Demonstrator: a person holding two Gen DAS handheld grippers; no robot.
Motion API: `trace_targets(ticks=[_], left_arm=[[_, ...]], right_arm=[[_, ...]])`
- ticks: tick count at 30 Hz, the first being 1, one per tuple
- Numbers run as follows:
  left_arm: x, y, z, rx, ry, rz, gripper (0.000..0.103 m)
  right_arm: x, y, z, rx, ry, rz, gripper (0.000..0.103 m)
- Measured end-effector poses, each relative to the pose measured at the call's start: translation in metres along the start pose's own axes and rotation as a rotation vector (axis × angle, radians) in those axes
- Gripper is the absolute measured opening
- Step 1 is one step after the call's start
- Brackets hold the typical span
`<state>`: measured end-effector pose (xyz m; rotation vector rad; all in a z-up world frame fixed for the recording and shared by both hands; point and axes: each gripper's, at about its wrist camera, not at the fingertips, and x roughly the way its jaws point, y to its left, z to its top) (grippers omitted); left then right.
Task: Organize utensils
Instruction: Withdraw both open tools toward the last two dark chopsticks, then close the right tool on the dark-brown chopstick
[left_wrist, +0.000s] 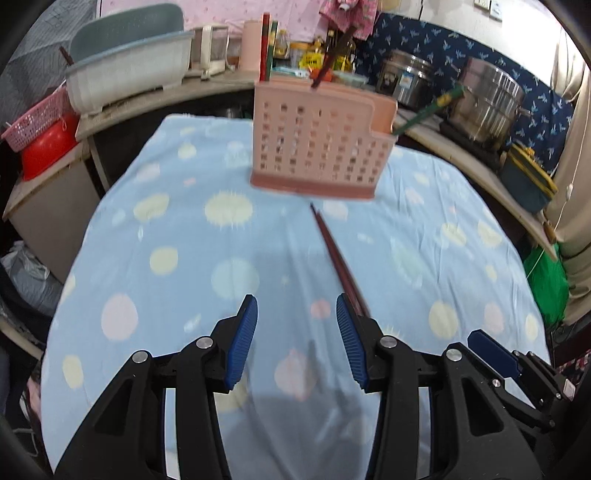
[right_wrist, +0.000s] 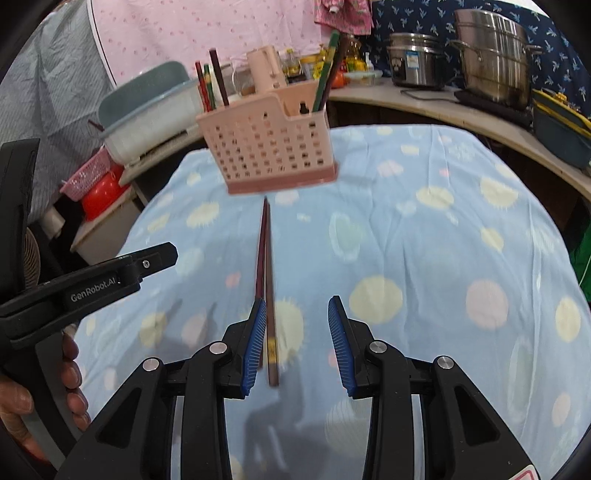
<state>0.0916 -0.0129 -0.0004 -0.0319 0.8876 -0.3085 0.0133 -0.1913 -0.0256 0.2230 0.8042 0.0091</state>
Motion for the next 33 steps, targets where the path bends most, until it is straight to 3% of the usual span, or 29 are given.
trace_targets(ticks=[11, 33], left_arm=[[0.013, -0.003, -0.05, 0.009, 0.087, 0.015, 0.042], [0.018, -0.007, -0.064, 0.069, 0.077, 0.044, 0.043]], right_arm=[[0.012, 0.016, -0.031, -0.072, 0.065, 0.006, 0.035], [0.039, 0.017, -0.029, -0.086, 0.102, -0.01, 0.022]])
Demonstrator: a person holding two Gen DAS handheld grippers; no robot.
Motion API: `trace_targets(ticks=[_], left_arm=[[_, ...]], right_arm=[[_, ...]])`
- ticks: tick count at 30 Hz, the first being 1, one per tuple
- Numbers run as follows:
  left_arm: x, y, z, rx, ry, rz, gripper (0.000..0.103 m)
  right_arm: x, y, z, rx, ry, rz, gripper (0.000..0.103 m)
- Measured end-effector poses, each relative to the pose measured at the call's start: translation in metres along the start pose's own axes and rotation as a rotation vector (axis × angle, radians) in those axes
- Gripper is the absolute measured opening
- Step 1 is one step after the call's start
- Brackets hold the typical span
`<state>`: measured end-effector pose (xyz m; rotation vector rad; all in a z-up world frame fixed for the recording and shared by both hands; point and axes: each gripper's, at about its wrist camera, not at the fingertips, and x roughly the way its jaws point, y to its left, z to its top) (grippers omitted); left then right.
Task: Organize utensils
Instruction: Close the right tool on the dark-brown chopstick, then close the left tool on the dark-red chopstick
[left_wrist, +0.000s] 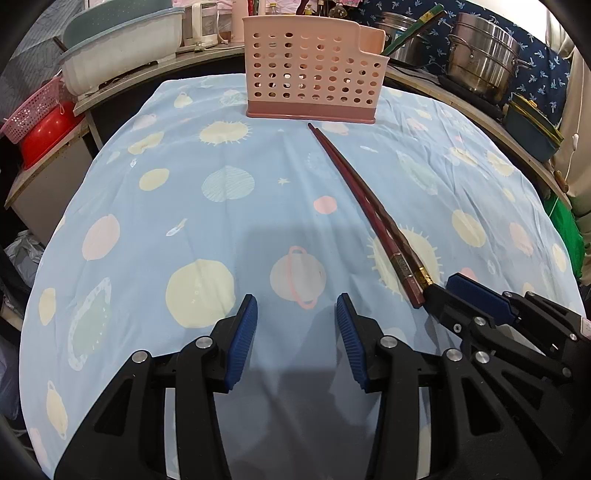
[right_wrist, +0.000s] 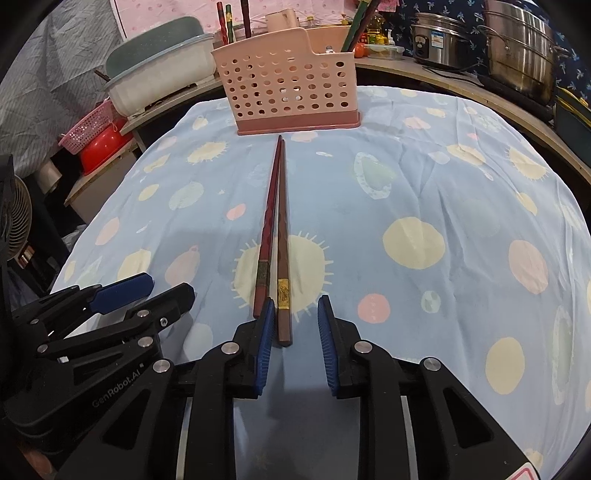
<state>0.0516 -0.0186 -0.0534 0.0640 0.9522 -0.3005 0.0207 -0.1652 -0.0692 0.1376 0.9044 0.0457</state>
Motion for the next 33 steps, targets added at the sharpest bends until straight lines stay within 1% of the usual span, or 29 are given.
trace_targets(ticks=[4, 6, 7, 8, 16, 20, 22, 23, 25, 28, 30, 32, 33], left_arm=[[0.0, 0.0, 0.0, -0.001, 0.001, 0.0, 0.043], [0.0, 0.0, 0.001, -0.002, 0.004, 0.0, 0.043], [0.001, 0.0, 0.001, -0.002, 0.005, -0.001, 0.043], [0.0, 0.0, 0.001, -0.003, 0.006, -0.001, 0.043], [0.001, -0.004, 0.01, -0.03, 0.019, -0.036, 0.044], [0.002, -0.018, 0.015, -0.013, 0.015, -0.059, 0.045], [0.002, -0.028, 0.019, 0.001, 0.008, -0.068, 0.05], [0.002, -0.032, 0.02, 0.006, 0.005, -0.07, 0.05], [0.004, -0.041, 0.024, 0.017, 0.003, -0.084, 0.051], [0.01, -0.052, 0.028, 0.041, 0.004, -0.081, 0.051], [0.016, -0.056, 0.028, 0.054, 0.011, -0.074, 0.05], [0.022, -0.057, 0.027, 0.054, 0.026, -0.072, 0.044], [0.024, -0.057, 0.026, 0.051, 0.031, -0.07, 0.04]], right_arm=[[0.004, 0.004, 0.003, -0.012, 0.001, 0.003, 0.018], [0.005, 0.005, 0.004, -0.015, 0.002, 0.003, 0.013], [0.006, 0.005, 0.005, -0.017, 0.004, 0.005, 0.009], [0.006, 0.005, 0.005, -0.017, 0.006, 0.008, 0.008], [-0.001, -0.007, 0.0, 0.01, 0.001, -0.002, 0.007], [-0.005, -0.018, -0.002, 0.03, -0.002, -0.013, 0.007], [-0.007, -0.023, -0.003, 0.038, -0.003, -0.017, 0.007], [-0.008, -0.026, -0.003, 0.041, -0.005, -0.019, 0.007], [-0.009, -0.031, -0.004, 0.05, -0.006, -0.021, 0.007], [-0.011, -0.036, -0.006, 0.062, -0.007, -0.02, 0.007], [-0.011, -0.038, -0.006, 0.067, -0.007, -0.018, 0.007], [-0.01, -0.038, -0.007, 0.069, -0.008, -0.015, 0.007], [-0.01, -0.038, -0.007, 0.067, -0.006, -0.016, 0.007]])
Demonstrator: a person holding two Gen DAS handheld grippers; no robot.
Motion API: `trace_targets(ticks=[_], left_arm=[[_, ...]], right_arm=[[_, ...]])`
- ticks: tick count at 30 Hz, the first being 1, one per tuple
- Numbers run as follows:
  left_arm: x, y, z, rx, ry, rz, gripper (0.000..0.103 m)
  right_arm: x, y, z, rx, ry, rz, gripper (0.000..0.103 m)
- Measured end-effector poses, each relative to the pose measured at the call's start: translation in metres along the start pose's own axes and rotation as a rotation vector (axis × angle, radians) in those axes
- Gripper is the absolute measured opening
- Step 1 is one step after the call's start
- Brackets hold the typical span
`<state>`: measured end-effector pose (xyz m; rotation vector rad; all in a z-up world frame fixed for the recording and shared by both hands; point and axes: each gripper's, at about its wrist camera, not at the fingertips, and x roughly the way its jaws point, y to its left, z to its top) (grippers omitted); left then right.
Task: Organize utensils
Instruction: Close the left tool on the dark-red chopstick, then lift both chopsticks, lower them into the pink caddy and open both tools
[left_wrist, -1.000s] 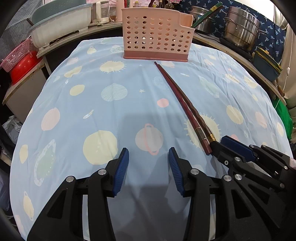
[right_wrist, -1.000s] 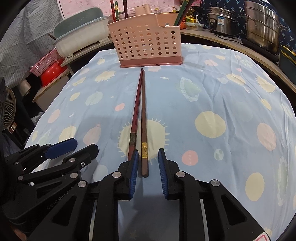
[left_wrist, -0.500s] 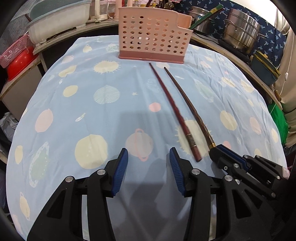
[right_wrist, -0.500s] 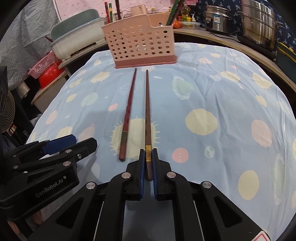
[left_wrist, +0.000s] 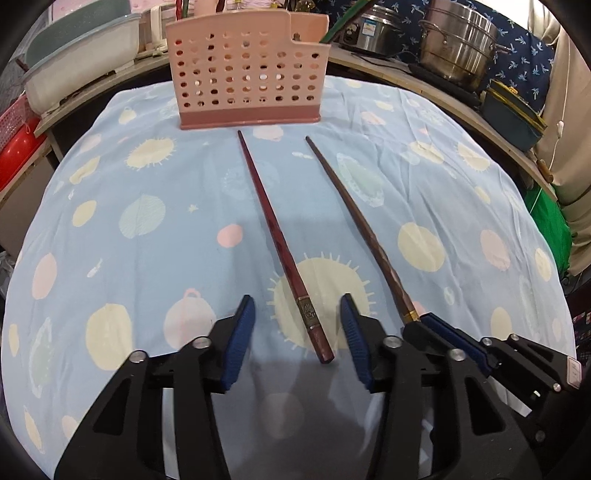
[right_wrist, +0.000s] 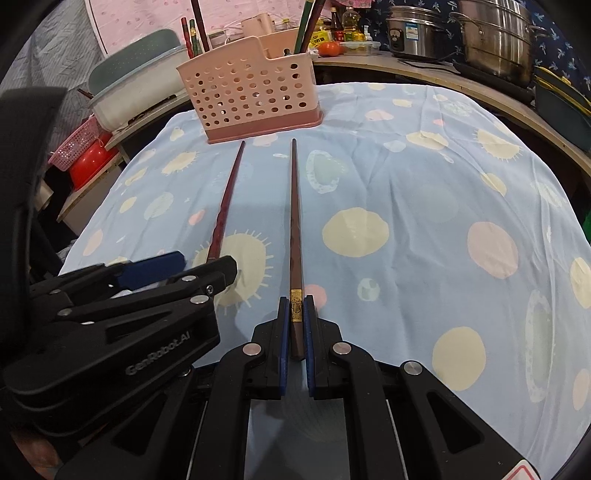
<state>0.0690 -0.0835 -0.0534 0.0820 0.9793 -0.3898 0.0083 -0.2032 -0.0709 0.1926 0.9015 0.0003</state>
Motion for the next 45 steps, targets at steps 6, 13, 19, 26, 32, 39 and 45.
trace_targets(ticks=[6, 13, 19, 26, 32, 39, 45], left_arm=[[-0.003, 0.005, -0.004, 0.011, -0.012, 0.008, 0.013], [-0.013, 0.012, -0.01, 0.001, -0.01, -0.017, 0.007], [-0.032, 0.025, -0.013, -0.041, -0.026, -0.028, 0.007], [-0.062, 0.038, -0.008, -0.083, -0.074, -0.043, 0.007], [-0.094, 0.048, 0.001, -0.113, -0.151, -0.057, 0.007], [-0.124, 0.053, 0.019, -0.128, -0.223, -0.076, 0.007], [-0.147, 0.054, 0.039, -0.123, -0.286, -0.086, 0.007]], right_arm=[[0.001, -0.001, 0.0, 0.004, -0.003, 0.006, 0.007], [-0.002, 0.0, 0.0, 0.004, -0.007, 0.01, 0.007], [-0.018, 0.009, 0.004, -0.008, -0.039, 0.029, 0.007], [-0.044, 0.022, 0.014, -0.023, -0.097, 0.067, 0.007], [-0.07, 0.029, 0.026, -0.022, -0.161, 0.099, 0.007], [-0.096, 0.034, 0.045, -0.017, -0.222, 0.128, 0.007], [-0.112, 0.038, 0.064, -0.02, -0.271, 0.148, 0.007]])
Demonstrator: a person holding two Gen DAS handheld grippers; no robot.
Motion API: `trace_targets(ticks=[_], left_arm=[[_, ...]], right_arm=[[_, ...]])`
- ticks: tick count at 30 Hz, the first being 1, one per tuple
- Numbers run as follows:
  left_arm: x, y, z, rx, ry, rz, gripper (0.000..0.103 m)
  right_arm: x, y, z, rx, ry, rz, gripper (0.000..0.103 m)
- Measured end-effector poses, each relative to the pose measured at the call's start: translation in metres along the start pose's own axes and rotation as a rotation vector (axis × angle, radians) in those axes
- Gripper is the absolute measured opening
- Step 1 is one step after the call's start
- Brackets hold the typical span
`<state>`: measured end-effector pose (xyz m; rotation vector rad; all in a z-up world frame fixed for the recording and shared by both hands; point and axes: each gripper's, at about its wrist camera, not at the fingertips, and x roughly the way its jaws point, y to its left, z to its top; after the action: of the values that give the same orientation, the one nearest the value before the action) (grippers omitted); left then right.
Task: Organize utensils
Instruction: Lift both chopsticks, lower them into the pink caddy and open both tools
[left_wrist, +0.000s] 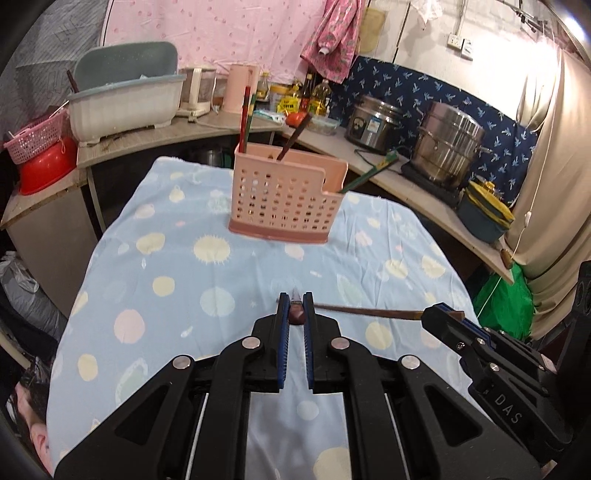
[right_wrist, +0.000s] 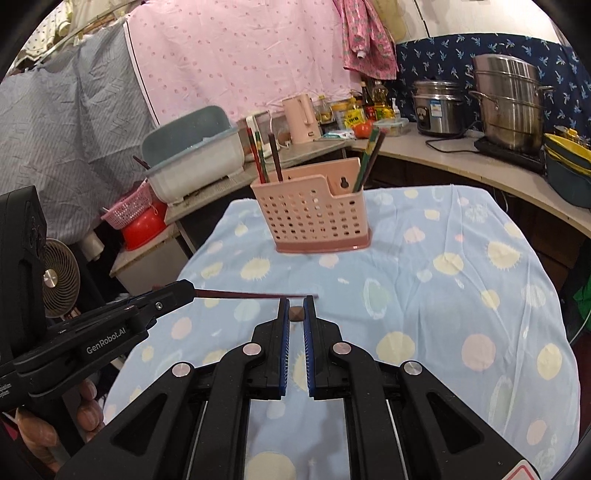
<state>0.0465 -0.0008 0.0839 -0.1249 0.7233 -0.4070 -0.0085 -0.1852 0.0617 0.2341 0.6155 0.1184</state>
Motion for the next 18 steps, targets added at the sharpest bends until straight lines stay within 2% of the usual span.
trace_targets(ticks=[9, 18], left_arm=[[-0.014, -0.009, 0.042, 0.035, -0.068, -0.022, 0.007], [-0.02, -0.006, 0.104, 0.058, -0.169, -0.004, 0.007]], right_arm=[[-0.008, 0.01, 0.045, -0.037, -0.088, 0.009, 0.007], [-0.007, 0.013, 0.106, -0.08, -0.183, -0.01, 0.007]])
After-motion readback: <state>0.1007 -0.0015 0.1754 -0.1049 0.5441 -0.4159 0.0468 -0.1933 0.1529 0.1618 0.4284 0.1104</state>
